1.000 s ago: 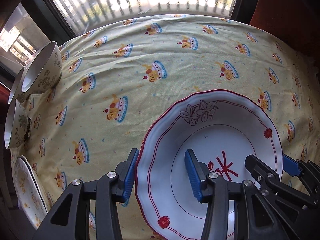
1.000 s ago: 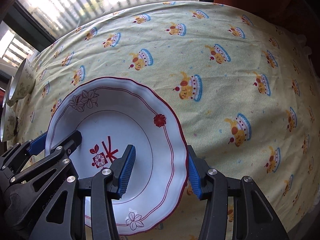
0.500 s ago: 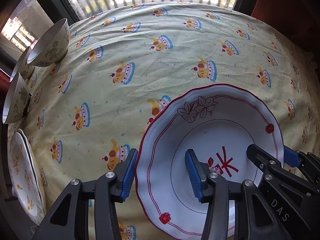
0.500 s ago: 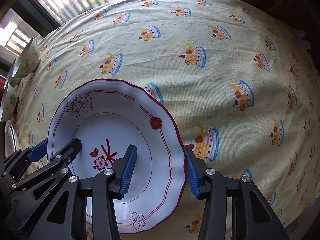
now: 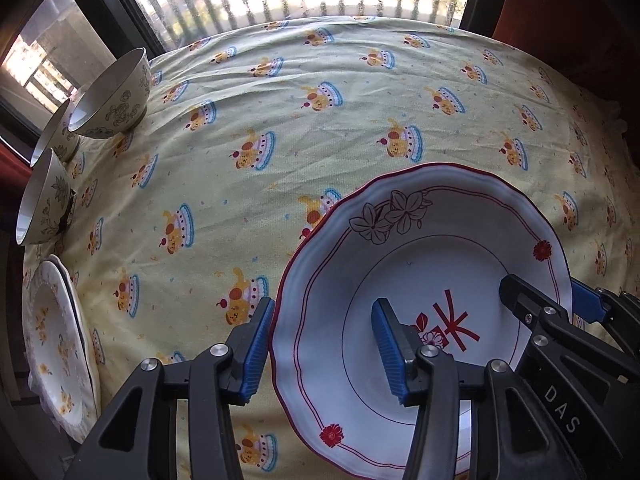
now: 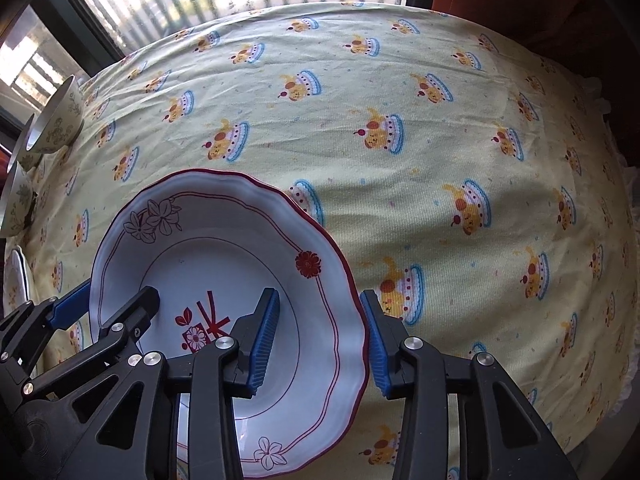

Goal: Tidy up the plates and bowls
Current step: 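Lift the red-rimmed dish and carry it toward the plate stack, then lower the red-rimmed dish onto the beaded plate and open both grippers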

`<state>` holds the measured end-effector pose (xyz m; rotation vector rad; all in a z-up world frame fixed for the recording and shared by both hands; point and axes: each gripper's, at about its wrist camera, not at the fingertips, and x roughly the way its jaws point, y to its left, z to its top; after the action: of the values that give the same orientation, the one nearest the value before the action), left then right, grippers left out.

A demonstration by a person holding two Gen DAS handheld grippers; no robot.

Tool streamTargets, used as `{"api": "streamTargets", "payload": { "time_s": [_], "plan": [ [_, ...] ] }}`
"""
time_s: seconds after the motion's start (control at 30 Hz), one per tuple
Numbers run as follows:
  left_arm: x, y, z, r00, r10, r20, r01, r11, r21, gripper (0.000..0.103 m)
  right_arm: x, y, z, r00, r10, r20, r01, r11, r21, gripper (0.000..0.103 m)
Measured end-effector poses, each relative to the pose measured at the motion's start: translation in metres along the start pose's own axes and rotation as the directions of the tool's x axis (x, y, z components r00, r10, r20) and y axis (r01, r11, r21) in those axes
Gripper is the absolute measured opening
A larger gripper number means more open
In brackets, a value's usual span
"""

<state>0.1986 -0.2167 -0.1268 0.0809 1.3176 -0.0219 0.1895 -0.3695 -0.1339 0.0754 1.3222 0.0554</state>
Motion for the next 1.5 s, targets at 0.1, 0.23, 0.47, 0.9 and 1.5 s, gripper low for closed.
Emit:
{"api": "streamTargets", "payload": {
  "time_s": [0.1,0.23,0.47,0.9,1.5],
  "plan": [
    [-0.012,0.006,-0.004,1.000,0.000,0.021,0.000,1.000,-0.003,0.050,-0.014,0.007,-0.003,1.000,-0.014,0.025,0.015,1.000,-0.010,0.045],
    [-0.019,0.021,-0.005,0.999,0.001,0.034,0.000,1.000,-0.029,0.050,-0.026,0.017,-0.008,0.999,-0.003,0.042,0.003,1.000,-0.003,0.045],
    [-0.035,0.056,-0.016,0.997,0.033,0.064,-0.027,0.994,-0.102,0.050,-0.034,0.055,-0.015,0.998,0.013,0.058,-0.011,0.999,-0.030,0.045],
    [-0.044,0.148,-0.035,0.994,-0.049,0.102,0.056,0.996,-0.070,0.050,-0.053,0.140,-0.035,0.994,-0.029,0.109,0.029,1.000,0.003,0.045],
    [-0.051,0.299,-0.059,0.989,-0.091,0.116,0.088,0.996,0.028,0.050,-0.066,0.299,-0.067,0.988,-0.078,0.134,0.066,0.994,0.093,0.045]
  ]
}}
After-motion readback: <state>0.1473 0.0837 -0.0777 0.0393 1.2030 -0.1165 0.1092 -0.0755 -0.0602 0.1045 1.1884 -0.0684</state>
